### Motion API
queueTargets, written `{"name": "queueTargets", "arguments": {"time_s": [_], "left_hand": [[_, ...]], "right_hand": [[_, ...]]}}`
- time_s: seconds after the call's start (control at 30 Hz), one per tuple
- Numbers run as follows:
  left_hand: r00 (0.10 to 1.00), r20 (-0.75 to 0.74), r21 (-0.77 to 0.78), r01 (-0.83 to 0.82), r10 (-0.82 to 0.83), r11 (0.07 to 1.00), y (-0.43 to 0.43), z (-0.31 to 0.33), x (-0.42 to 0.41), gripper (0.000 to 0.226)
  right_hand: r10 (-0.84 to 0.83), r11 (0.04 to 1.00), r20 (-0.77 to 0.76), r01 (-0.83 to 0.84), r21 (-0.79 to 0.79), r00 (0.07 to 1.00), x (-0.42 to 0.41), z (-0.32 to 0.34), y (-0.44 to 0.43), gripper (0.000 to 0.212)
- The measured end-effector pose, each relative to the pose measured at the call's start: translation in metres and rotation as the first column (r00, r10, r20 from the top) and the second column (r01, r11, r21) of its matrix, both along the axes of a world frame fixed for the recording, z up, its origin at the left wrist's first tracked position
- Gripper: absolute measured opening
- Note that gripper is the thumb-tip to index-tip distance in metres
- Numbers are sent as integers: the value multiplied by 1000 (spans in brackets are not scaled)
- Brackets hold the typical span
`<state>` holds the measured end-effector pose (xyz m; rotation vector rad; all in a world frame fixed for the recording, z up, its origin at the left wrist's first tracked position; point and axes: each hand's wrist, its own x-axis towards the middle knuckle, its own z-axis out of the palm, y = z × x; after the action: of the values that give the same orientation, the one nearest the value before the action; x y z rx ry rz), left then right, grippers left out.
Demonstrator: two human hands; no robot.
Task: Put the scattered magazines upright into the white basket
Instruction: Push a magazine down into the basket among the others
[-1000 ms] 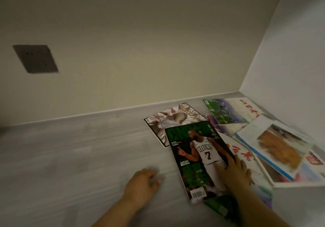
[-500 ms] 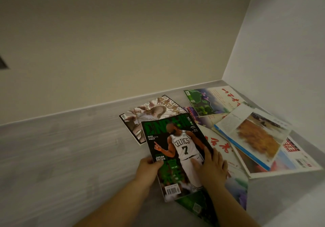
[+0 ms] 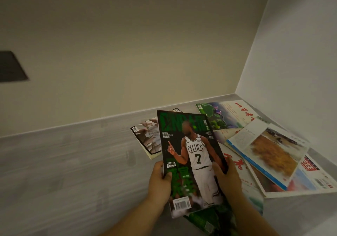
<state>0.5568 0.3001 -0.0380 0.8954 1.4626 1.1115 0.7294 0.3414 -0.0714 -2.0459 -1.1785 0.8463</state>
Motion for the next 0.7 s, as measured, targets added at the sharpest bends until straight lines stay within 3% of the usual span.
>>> {"name": "queueTargets", "arguments": {"time_s": [0.07, 0.13, 0.23, 0.33, 0.47, 0.7], "left_hand": [[1000, -3, 55, 6, -6, 998, -4, 6, -13, 32], [999, -24, 95, 23, -21, 995, -10, 11, -28, 33], [995, -95, 144, 45, -31, 989, -18, 16, -53, 34], [987, -162, 184, 45, -14, 982, -25, 23, -82, 37], [979, -191, 255, -16, 66, 967, -42, 36, -131, 40], [925, -285, 313, -160, 253, 936, -89, 50, -255, 20]], "right_hand": [[2, 1000, -163, 2, 20, 987, -5, 15, 8, 64], [35, 999, -222, -26, 46, 974, -14, 29, 16, 59], [50, 995, -325, -17, 102, 944, -32, 47, 26, 33], [79, 990, -454, -16, 140, 888, -62, 60, 28, 23], [171, 979, -458, -98, 180, 872, -121, 74, 27, 23], [375, 922, -473, -269, 278, 797, -256, 105, 4, 22]]}}
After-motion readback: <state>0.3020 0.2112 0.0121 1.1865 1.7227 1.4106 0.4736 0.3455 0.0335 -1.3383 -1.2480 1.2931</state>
